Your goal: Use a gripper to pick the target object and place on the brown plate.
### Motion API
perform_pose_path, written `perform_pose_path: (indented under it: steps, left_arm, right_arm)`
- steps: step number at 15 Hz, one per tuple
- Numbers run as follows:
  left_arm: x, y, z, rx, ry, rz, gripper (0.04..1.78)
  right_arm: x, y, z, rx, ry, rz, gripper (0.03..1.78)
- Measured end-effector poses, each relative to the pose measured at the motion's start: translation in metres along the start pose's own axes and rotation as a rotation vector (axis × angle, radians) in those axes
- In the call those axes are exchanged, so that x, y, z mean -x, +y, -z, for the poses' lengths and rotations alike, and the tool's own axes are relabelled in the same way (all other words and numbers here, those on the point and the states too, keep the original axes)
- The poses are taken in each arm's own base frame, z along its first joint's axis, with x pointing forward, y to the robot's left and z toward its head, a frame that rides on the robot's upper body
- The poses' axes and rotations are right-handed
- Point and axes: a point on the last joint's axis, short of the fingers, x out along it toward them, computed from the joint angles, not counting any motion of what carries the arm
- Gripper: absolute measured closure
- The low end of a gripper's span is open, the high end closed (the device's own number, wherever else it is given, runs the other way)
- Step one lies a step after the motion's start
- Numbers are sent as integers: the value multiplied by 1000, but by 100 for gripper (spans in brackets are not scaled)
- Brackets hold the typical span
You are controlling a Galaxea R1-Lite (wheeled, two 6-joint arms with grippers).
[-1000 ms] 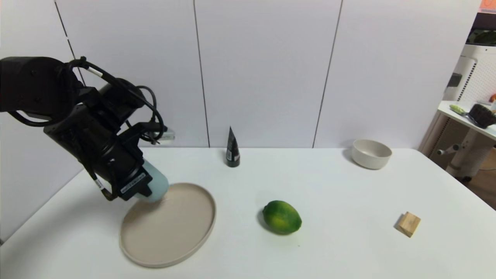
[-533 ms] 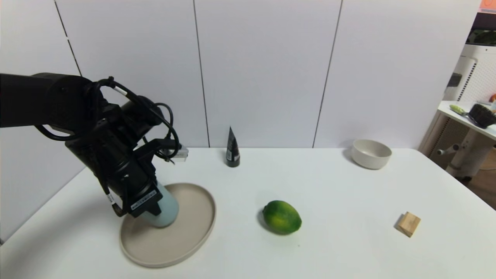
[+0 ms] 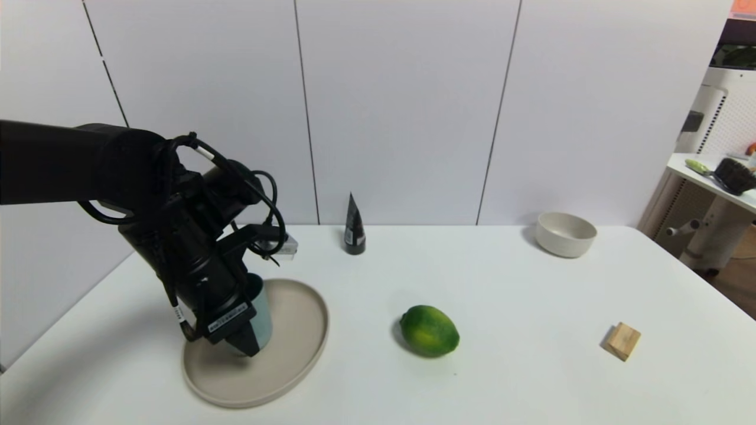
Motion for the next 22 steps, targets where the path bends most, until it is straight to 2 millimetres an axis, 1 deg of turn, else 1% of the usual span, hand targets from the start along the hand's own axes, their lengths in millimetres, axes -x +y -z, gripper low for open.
perform_pose_path:
  steps: [2, 3, 5, 8, 11, 12, 13, 14, 16, 18, 19, 20, 22]
  left_arm:
    - [11, -2, 1, 0, -34, -18, 47]
    - [19, -3, 2, -3, -59, -31, 43]
    - [43, -7, 5, 3, -133, -70, 35]
    - [77, -14, 11, 57, -252, -114, 28]
    - [113, -27, 32, 72, -398, -174, 23]
    - [118, -33, 43, 88, -450, -193, 21]
    - [114, -37, 53, 104, -479, -203, 20]
    - [103, -41, 67, 127, -506, -212, 19]
    - [72, -49, 97, 166, -557, -236, 17]
    - [38, -59, 137, 216, -627, -285, 16]
    - [25, -65, 158, 244, -677, -324, 15]
    - [17, -71, 178, 271, -754, -384, 15]
    - [6, -87, 211, 312, -891, -498, 15]
  right_arm:
    - [0, 0, 0, 0, 0, 0, 11]
    - [0, 0, 0, 0, 0, 0, 11]
    - [0, 0, 0, 0, 0, 0, 11]
    - [0, 0, 0, 0, 0, 0, 11]
    - [0, 0, 0, 0, 0, 0, 11]
    - [0, 0, 0, 0, 0, 0, 11]
    - [0, 0, 0, 0, 0, 0, 11]
    - [0, 0, 0, 0, 0, 0, 11]
    - [0, 0, 0, 0, 0, 0, 11]
    - [0, 0, 0, 0, 0, 0, 11]
    - [0, 0, 0, 0, 0, 0, 11]
    - [0, 0, 0, 0, 0, 0, 11]
    - [0, 0, 0, 0, 0, 0, 11]
